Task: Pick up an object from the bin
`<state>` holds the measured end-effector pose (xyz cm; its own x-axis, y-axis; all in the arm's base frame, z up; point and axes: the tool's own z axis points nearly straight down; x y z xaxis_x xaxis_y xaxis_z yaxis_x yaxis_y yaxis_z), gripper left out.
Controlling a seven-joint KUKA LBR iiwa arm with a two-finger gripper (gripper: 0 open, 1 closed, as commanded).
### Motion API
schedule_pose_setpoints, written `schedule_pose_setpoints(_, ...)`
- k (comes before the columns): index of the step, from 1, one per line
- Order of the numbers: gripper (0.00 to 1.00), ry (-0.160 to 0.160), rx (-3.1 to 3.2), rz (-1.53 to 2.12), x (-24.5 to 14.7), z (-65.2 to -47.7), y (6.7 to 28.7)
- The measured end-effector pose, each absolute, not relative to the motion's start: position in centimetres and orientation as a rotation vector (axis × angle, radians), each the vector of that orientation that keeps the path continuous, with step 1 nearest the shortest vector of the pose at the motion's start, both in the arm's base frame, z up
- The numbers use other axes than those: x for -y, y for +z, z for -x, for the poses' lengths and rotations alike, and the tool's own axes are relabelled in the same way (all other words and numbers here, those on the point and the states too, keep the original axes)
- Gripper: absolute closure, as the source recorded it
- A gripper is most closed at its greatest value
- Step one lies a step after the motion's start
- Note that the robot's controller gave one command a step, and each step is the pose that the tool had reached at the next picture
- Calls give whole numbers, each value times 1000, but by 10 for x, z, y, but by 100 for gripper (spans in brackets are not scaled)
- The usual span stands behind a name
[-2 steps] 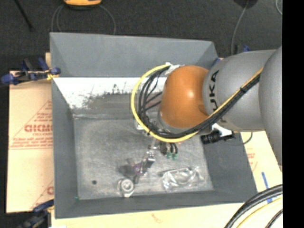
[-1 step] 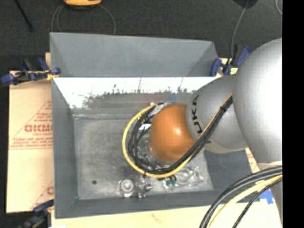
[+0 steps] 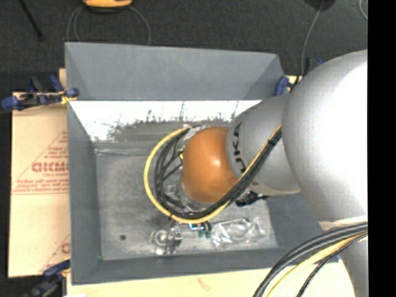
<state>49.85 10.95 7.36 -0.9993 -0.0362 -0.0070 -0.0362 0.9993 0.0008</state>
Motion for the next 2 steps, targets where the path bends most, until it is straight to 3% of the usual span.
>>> schedule_pose_setpoints(2,0,1,-3129,102,-131,-490,74)
